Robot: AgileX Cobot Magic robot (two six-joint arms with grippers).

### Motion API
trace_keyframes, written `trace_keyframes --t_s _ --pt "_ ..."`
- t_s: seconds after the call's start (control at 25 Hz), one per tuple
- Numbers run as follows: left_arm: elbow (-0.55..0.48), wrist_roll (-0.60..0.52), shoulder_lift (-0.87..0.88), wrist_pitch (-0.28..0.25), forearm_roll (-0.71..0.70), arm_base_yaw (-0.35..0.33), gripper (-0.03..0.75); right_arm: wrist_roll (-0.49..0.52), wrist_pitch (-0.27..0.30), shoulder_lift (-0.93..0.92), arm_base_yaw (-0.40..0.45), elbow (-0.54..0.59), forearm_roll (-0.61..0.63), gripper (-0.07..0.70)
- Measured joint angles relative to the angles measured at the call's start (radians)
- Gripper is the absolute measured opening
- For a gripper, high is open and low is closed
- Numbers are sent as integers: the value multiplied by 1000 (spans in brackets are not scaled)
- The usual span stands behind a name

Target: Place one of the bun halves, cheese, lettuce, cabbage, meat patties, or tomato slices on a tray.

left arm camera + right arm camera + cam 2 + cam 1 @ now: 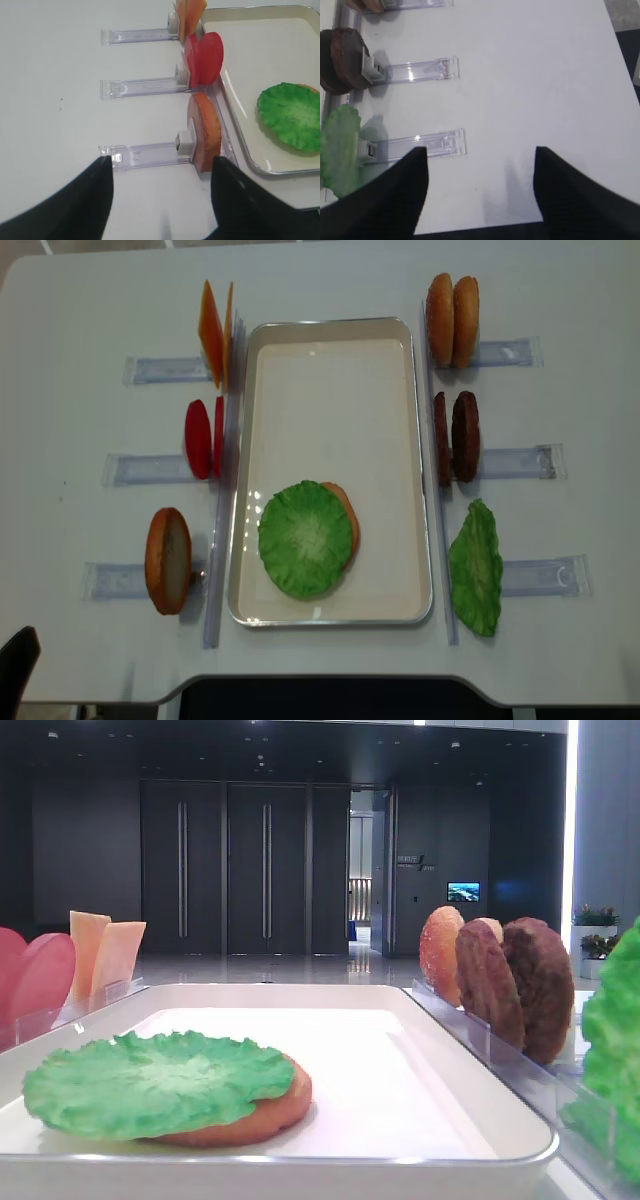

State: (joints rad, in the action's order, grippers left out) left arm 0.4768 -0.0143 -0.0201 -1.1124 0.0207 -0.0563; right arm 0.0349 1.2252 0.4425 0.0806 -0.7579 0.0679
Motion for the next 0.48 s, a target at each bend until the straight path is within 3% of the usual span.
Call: trace_keyframes --t_s 0.48 --pt "0 0 0 0 1 0 471 -1 2 -260 0 127 0 437"
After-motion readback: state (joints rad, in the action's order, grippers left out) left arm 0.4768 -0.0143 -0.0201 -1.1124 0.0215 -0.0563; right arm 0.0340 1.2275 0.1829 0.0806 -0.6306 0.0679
